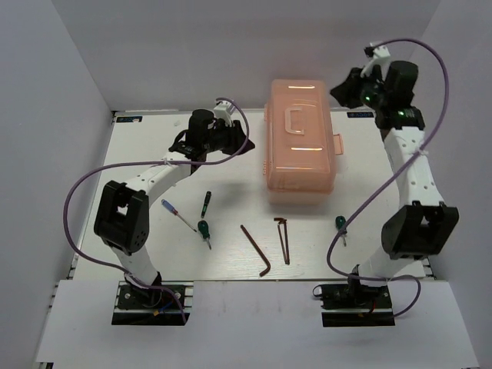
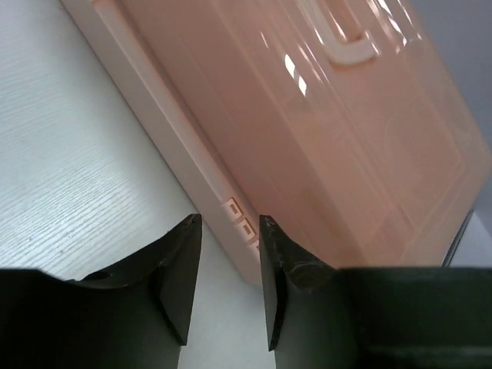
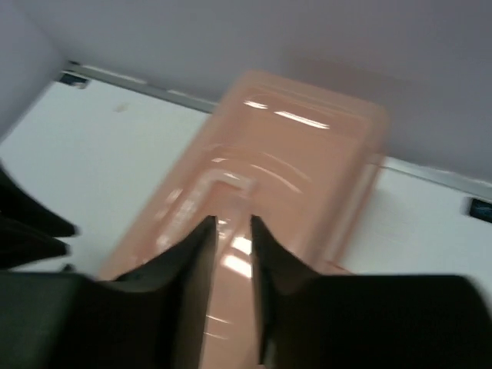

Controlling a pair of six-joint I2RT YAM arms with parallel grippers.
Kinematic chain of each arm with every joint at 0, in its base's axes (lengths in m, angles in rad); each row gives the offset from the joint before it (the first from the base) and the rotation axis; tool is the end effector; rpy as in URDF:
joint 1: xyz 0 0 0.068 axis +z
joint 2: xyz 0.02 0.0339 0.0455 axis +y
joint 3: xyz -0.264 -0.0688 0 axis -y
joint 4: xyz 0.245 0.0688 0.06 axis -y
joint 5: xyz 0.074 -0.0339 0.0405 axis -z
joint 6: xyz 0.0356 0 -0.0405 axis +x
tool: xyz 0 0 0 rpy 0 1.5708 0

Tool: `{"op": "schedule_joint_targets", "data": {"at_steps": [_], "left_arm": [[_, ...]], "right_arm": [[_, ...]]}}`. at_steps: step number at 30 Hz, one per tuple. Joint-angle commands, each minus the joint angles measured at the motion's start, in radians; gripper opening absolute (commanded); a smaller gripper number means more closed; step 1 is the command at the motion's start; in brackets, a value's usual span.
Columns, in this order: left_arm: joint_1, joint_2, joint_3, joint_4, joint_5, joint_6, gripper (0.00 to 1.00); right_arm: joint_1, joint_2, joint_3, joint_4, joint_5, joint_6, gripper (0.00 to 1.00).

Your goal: Sort the tools into containers

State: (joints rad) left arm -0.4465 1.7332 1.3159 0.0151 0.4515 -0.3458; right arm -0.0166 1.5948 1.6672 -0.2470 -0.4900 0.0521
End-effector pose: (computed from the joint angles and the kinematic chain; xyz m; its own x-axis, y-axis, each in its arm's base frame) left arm 0.3618 -0.1904 0.2881 -0.5866 -0.0573 -0.8078 0.5866 0.6577 -0.4726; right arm 0.3704 0.0106 0.4367 -0.1968 0.0492 -0.9792 -0.4391 0.8885 0.1329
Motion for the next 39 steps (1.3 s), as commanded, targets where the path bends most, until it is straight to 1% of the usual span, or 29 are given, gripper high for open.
{"op": "schedule_joint_targets", "data": {"at_steps": [1, 2, 3, 5, 6, 8, 10, 11, 12, 13, 14, 17, 19, 24, 25, 27, 33, 39], "left_arm": [[-0.017, -0.006, -0.003, 0.066, 0.061, 0.001, 0.48], [-0.017, -0.006, -0.003, 0.075, 0.072, 0.001, 0.5], [-0.017, 0.006, -0.003, 0.075, 0.081, 0.001, 0.5], [-0.017, 0.015, -0.003, 0.085, 0.09, 0.001, 0.5], [-0.017, 0.016, -0.012, 0.097, 0.09, 0.001, 0.51], [-0.026, 0.025, -0.012, 0.097, 0.09, 0.001, 0.51], [-0.026, 0.025, -0.021, 0.117, 0.101, 0.001, 0.51], [-0.026, 0.025, -0.041, 0.117, 0.113, 0.001, 0.51], [-0.026, 0.025, -0.05, 0.144, 0.113, -0.008, 0.52], [-0.026, 0.016, -0.059, 0.154, 0.113, -0.009, 0.54], [-0.035, 0.016, -0.069, 0.163, 0.113, -0.009, 0.58], [-0.035, -0.004, -0.09, 0.172, 0.113, 0.001, 0.59], [-0.044, -0.004, -0.09, 0.172, 0.104, 0.013, 0.63], [-0.044, -0.014, -0.072, 0.172, 0.085, 0.022, 0.64], [-0.053, -0.014, -0.072, 0.172, 0.085, 0.022, 0.64], [-0.054, -0.014, -0.063, 0.181, 0.075, 0.022, 0.64], [-0.063, -0.024, -0.03, 0.19, 0.075, 0.013, 0.64], [-0.072, -0.046, -0.021, 0.209, 0.032, 0.022, 0.67]], "right_arm": [[0.081, 0.112, 0.106, -0.119, -0.07, 0.118, 0.37], [0.124, 0.147, 0.167, -0.124, -0.073, 0.153, 0.47], [0.135, 0.183, 0.181, -0.13, -0.07, 0.188, 0.54], [0.188, 0.22, 0.2, -0.115, -0.049, 0.222, 0.62], [0.201, 0.224, 0.195, -0.11, -0.01, 0.219, 0.63], [0.243, 0.249, 0.195, -0.112, 0.043, 0.226, 0.65], [0.288, 0.26, 0.2, -0.129, 0.147, 0.229, 0.65], [0.315, 0.272, 0.2, -0.142, 0.174, 0.224, 0.65], [0.325, 0.278, 0.195, -0.15, 0.25, 0.229, 0.65], [0.329, 0.281, 0.195, -0.153, 0.273, 0.232, 0.65], [0.334, 0.284, 0.193, -0.164, 0.303, 0.239, 0.65], [0.359, 0.297, 0.204, -0.181, 0.398, 0.242, 0.65], [0.378, 0.297, 0.212, -0.193, 0.459, 0.229, 0.65], [0.394, 0.274, 0.192, -0.201, 0.485, 0.213, 0.65], [0.399, 0.271, 0.187, -0.205, 0.525, 0.213, 0.65], [0.403, 0.266, 0.186, -0.207, 0.548, 0.209, 0.65], [0.397, 0.28, 0.158, -0.232, 0.568, 0.233, 0.65], [0.399, 0.271, 0.134, -0.239, 0.581, 0.241, 0.65]]}}
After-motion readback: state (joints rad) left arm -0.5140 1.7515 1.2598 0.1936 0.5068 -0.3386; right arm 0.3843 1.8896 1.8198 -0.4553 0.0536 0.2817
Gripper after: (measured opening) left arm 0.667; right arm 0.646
